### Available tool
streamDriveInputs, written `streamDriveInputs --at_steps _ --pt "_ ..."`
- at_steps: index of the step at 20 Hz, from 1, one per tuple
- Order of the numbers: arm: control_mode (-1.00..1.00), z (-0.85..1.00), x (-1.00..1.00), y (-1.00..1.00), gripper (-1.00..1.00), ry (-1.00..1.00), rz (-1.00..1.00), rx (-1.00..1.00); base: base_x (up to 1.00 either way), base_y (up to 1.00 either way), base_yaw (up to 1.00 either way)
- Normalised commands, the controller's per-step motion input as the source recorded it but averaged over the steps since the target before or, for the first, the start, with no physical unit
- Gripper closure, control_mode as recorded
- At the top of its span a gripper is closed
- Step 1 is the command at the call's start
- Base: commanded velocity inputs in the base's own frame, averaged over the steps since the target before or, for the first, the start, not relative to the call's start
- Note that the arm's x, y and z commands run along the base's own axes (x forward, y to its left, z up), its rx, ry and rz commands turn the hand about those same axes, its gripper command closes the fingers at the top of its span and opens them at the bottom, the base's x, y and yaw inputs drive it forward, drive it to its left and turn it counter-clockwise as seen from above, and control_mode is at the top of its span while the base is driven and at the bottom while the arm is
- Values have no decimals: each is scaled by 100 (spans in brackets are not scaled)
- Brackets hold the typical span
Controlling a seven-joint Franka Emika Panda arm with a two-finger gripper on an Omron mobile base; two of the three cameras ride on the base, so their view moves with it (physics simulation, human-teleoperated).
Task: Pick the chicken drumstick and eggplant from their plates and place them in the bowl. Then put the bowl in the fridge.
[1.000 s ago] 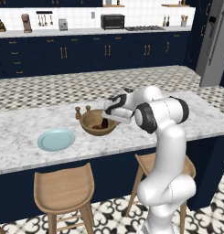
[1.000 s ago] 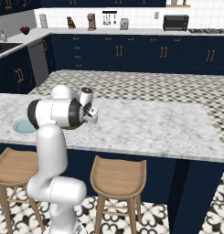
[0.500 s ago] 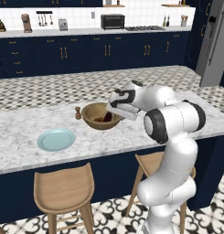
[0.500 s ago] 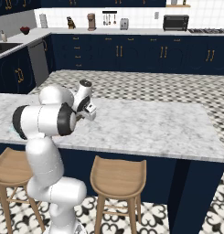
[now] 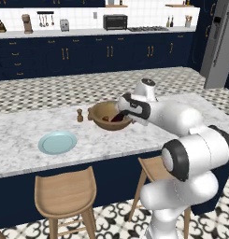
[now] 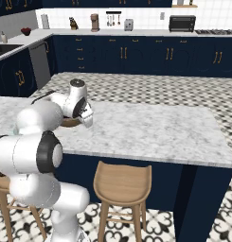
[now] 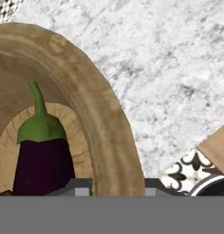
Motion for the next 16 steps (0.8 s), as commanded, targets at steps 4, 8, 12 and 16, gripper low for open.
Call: streamDriveInputs --at_steps 4,8,12,16 --pt "-100 41 -86 -13 100 3 -33 1 0 0 0" --pt "-100 23 -52 0 100 0 -35 0 0 0 0" --pt "-100 27 -57 0 100 0 -34 0 0 0 0" --pt "-100 53 -55 -4 100 0 -25 12 0 0 0"
